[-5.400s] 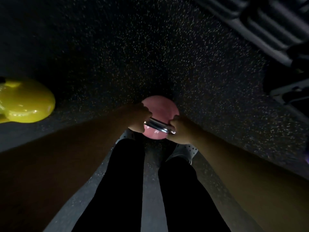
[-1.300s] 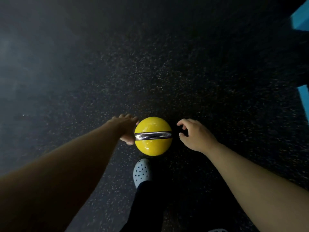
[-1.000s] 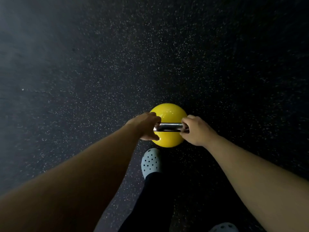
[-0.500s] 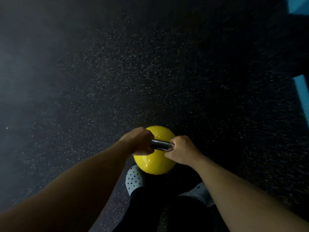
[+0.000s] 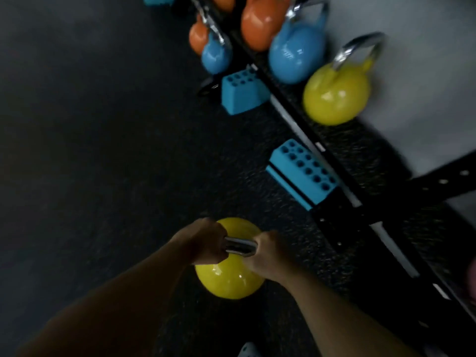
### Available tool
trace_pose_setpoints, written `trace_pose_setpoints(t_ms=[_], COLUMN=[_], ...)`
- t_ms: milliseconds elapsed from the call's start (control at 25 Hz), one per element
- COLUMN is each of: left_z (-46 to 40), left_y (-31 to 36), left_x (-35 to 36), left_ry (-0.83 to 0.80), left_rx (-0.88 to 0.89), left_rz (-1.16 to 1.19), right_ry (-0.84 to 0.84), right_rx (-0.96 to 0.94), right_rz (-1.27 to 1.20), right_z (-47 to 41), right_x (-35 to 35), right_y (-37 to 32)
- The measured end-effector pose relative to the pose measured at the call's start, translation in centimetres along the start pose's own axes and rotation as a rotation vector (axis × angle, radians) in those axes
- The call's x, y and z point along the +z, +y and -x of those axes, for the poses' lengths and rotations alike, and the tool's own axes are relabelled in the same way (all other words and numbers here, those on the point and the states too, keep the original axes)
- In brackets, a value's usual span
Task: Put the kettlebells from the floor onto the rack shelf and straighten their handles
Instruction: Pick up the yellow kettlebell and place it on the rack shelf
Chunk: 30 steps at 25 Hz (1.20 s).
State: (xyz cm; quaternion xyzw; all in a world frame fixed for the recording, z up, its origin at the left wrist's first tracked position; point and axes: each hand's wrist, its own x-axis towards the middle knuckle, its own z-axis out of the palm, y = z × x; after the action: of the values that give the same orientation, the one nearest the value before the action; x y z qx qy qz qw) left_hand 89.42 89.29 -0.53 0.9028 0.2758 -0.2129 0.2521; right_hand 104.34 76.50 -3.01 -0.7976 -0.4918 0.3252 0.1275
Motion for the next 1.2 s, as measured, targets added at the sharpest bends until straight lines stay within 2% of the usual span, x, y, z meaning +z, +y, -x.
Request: trace_pose_setpoints(t_ms=[240,480,600,760,960,1200], left_z=[-12.5,-24.2,-28.9,-33.5,-38.1,-40.7], left_y=[9.4,16.6,19.9,23.7,26.7,28.6], left_x=[-13.1,-21.4,-24.1,-26.4,-27.4,-28.1], left_ry=[0.136,0.241,0.239,0.294,0.275,0.231], left_rx=[0.260,0.594,0.712,0.817,0.866,0.849], left_rz=[-0.194,-0.316,-0.369,-0.394,-0.390,-0.338], right_ry=[0.323,0.674,0.778,0.864,0.932,0.864], right_rx=[0.048,0.178,0.265,0.383,0.506,0.532], right_rz=[0.043,0.151,0.161,0.190,0.023,-0.096], right_z=[-3.6,-6.8,-8.3,-9.8,-11.1,-11.7], right_x=[-16.0,-24.9,-28.1,-31.1,-32.7,-35.0], right_y=[5.6,10.6,12.7,15.6,18.5,19.7])
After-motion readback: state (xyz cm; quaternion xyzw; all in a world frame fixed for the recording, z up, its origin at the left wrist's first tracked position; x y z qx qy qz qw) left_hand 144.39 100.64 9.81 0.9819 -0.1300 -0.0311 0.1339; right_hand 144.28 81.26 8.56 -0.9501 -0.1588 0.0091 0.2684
